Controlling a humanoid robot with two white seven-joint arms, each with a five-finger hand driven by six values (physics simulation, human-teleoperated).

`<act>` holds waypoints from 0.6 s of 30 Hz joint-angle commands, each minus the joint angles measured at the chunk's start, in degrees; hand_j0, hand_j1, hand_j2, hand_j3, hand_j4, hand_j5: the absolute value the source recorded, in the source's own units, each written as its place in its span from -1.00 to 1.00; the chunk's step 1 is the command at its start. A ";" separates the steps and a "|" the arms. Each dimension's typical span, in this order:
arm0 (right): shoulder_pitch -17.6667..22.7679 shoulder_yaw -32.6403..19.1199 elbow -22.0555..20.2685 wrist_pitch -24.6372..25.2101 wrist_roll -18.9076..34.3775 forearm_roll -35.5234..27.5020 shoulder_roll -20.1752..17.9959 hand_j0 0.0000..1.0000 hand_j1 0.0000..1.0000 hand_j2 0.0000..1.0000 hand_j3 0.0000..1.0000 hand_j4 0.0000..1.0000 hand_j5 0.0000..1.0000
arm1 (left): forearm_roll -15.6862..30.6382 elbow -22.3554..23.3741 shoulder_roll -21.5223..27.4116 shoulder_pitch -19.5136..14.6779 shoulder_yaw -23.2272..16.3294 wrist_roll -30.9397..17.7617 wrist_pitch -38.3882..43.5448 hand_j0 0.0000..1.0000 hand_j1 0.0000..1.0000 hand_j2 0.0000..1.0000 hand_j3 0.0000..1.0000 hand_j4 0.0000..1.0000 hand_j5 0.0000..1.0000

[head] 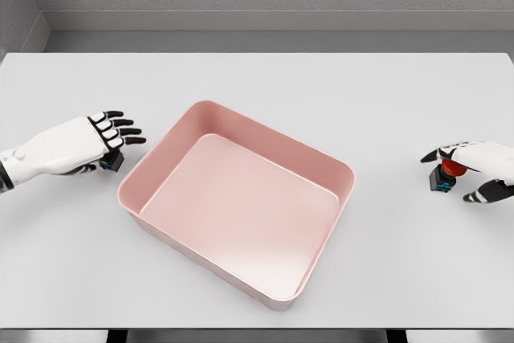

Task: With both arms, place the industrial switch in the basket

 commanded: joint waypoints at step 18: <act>-0.61 -0.16 -0.38 -0.89 -0.12 0.81 -0.07 -0.22 -0.22 -0.22 -0.22 -0.22 -0.22 | 0.10 -0.37 0.54 -0.61 0.68 -1.46 -0.09 -0.59 -0.59 -0.59 -0.59 -0.59 -0.59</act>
